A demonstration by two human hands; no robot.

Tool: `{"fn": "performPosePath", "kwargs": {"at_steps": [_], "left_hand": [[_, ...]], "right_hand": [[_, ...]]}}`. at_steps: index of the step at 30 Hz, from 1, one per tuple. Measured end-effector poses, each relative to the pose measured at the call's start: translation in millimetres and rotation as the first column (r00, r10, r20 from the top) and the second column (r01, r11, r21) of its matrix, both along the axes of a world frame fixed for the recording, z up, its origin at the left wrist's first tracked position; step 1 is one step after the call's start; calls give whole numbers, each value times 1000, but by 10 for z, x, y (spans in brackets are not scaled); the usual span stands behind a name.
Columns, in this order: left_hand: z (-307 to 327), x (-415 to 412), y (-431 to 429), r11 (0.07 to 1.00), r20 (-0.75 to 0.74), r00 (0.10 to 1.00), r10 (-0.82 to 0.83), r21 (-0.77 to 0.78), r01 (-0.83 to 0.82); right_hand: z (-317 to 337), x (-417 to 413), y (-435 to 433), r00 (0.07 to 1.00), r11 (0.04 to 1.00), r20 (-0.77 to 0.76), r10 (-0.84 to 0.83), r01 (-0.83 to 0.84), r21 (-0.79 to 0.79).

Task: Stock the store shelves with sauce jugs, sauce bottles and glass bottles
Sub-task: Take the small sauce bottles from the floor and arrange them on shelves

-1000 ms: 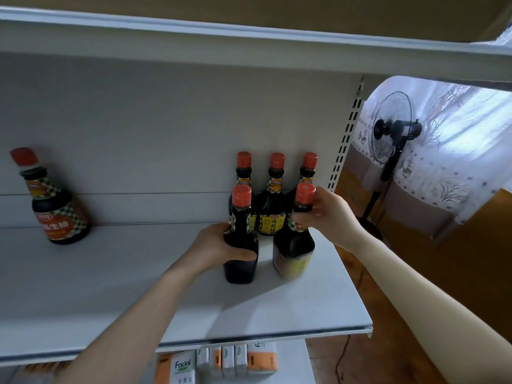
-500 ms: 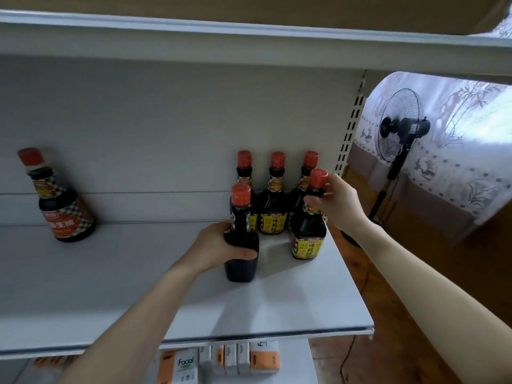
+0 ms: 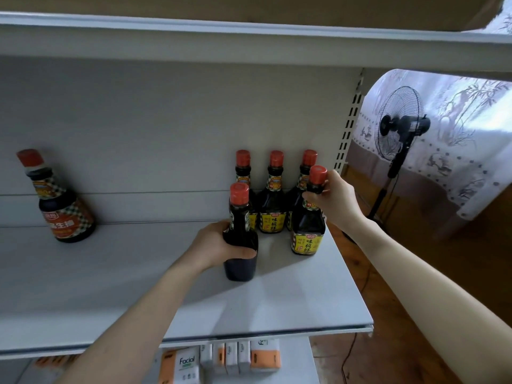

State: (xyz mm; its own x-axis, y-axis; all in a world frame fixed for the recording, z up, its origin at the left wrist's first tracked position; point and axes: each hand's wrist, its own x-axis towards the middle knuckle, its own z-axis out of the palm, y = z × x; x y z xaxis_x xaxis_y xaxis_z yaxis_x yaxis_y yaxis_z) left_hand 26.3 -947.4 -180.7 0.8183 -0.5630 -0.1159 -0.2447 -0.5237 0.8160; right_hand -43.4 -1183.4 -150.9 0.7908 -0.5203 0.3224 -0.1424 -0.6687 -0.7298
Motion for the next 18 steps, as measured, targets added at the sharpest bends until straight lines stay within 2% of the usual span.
{"fn": "performPosePath", "kwargs": {"at_steps": [13,16,18], "left_hand": [[-49,18,-12,1000,0,1000,-13,-2,13],[-67,33,-4,998,-42,999,16,-55,-19],[-45,37,12,992,15,997,77,-97,-75]], "right_hand": [[35,-40,-14,999,1000,-27,18,-18,-2],[30,-36,-8,1000,1000,-25,16,-16,4],[25,-41,2,1000,1000,-27,13,-13,-3]]}}
